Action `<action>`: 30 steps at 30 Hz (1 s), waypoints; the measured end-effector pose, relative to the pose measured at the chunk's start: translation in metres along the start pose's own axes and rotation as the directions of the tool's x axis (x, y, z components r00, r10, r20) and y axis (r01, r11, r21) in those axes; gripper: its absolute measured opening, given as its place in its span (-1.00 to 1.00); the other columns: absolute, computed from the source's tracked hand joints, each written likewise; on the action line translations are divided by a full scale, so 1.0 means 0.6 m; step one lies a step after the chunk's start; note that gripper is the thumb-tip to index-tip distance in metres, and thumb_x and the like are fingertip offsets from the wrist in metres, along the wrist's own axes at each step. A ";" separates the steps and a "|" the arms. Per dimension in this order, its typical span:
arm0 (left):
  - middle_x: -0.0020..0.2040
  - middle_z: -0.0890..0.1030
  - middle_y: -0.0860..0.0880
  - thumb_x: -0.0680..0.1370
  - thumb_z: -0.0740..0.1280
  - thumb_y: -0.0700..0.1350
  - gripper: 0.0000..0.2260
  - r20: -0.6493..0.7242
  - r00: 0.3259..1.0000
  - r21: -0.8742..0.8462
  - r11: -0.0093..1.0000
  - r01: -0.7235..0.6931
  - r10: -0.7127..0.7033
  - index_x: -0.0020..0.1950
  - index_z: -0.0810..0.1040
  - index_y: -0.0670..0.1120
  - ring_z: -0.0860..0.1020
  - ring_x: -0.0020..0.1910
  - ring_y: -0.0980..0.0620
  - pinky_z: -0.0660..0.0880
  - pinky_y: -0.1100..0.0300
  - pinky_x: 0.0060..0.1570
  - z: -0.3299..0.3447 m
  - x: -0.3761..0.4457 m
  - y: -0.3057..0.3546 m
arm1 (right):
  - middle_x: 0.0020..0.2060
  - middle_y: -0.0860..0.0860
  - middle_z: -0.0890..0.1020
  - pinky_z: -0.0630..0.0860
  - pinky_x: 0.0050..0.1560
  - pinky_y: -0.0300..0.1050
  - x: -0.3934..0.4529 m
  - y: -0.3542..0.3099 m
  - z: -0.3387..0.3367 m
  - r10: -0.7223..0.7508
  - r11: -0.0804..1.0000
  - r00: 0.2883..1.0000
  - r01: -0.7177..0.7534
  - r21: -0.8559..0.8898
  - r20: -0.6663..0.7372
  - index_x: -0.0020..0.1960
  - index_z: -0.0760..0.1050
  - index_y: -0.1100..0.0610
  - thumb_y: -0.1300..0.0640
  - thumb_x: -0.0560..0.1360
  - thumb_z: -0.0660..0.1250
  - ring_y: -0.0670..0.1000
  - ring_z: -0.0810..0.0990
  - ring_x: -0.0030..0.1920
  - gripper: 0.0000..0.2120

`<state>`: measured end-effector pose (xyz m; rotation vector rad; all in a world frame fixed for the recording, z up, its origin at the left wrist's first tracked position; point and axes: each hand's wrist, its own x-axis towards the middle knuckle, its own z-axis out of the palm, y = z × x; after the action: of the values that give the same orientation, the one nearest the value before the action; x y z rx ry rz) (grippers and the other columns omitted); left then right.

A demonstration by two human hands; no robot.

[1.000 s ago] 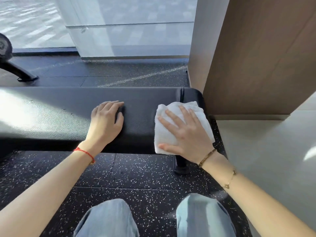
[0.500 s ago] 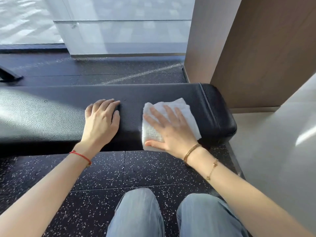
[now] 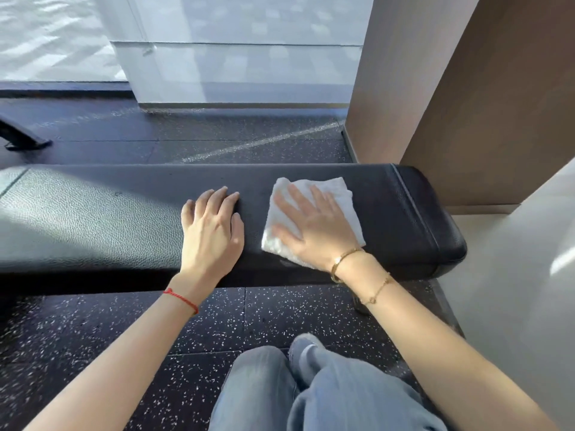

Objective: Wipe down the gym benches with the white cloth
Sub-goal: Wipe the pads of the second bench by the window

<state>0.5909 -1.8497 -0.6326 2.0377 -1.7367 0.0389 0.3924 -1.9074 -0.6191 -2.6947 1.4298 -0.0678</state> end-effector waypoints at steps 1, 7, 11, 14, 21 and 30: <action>0.47 0.41 -0.06 0.62 0.18 -0.10 -0.63 0.000 1.000 0.006 1.000 0.007 -0.007 0.43 0.45 -0.07 0.28 0.49 -0.06 0.06 -0.12 0.52 0.000 0.001 -0.001 | 0.61 -0.11 -0.10 -0.18 0.57 0.15 -0.007 -0.004 0.005 -0.041 0.999 0.999 0.041 0.006 -0.021 0.58 -0.15 -0.22 -0.30 0.60 -0.12 0.15 -0.16 0.60 -0.41; 0.44 0.44 -0.09 0.55 0.14 0.01 -0.54 -0.003 0.999 0.060 0.998 0.033 -0.033 0.42 0.45 -0.10 0.33 0.46 -0.11 0.14 -0.16 0.49 -0.011 0.028 -0.024 | 0.60 -0.14 0.06 -0.05 0.57 0.09 -0.033 0.049 0.005 -0.157 0.988 0.987 0.157 -0.004 -0.027 0.58 -0.11 -0.27 -0.36 0.57 -0.20 0.09 0.00 0.59 -0.41; 0.46 0.42 -0.07 0.56 0.11 0.04 -0.52 0.030 0.997 0.099 0.992 0.073 -0.076 0.44 0.43 -0.07 0.29 0.48 -0.09 0.11 -0.13 0.50 -0.014 0.047 -0.044 | 0.61 -0.12 -0.02 -0.16 0.57 0.11 0.112 0.047 -0.010 0.022 0.999 1.000 -0.022 0.045 0.003 0.59 -0.07 -0.21 -0.27 0.62 -0.12 0.08 -0.10 0.60 -0.44; 0.46 0.42 -0.04 0.56 0.08 0.03 -0.53 0.016 0.993 0.075 0.991 0.113 -0.115 0.43 0.45 -0.05 0.30 0.47 -0.07 0.11 -0.12 0.50 -0.010 0.049 -0.050 | 0.61 -0.12 -0.07 -0.20 0.56 0.12 0.168 -0.015 -0.002 -0.042 0.999 0.999 0.042 0.027 0.013 0.60 -0.10 -0.20 -0.29 0.61 -0.13 0.11 -0.14 0.60 -0.42; 0.49 0.39 -0.02 0.56 0.06 -0.03 -0.53 0.012 0.990 0.030 0.989 0.143 -0.144 0.45 0.43 -0.03 0.26 0.50 -0.03 0.09 -0.12 0.51 -0.006 0.046 -0.047 | 0.60 -0.17 -0.01 -0.14 0.58 0.07 0.053 0.034 0.010 -0.218 0.975 0.976 0.219 0.044 -0.025 0.56 -0.18 -0.32 -0.35 0.58 -0.27 0.04 -0.10 0.60 -0.45; 0.50 0.37 -0.03 0.55 0.06 -0.02 -0.51 0.028 0.988 0.032 0.988 0.149 -0.150 0.47 0.40 -0.05 0.24 0.52 -0.06 0.06 -0.14 0.52 -0.006 0.044 -0.040 | 0.60 -0.14 -0.01 -0.14 0.55 0.13 0.197 -0.019 0.000 -0.035 0.998 0.999 0.034 0.043 0.017 0.58 -0.06 -0.21 -0.28 0.62 -0.11 0.10 -0.06 0.59 -0.44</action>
<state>0.6196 -1.8705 -0.6289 2.1956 -1.6043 -0.0137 0.4681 -1.9991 -0.6182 -2.6790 1.3613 -0.0754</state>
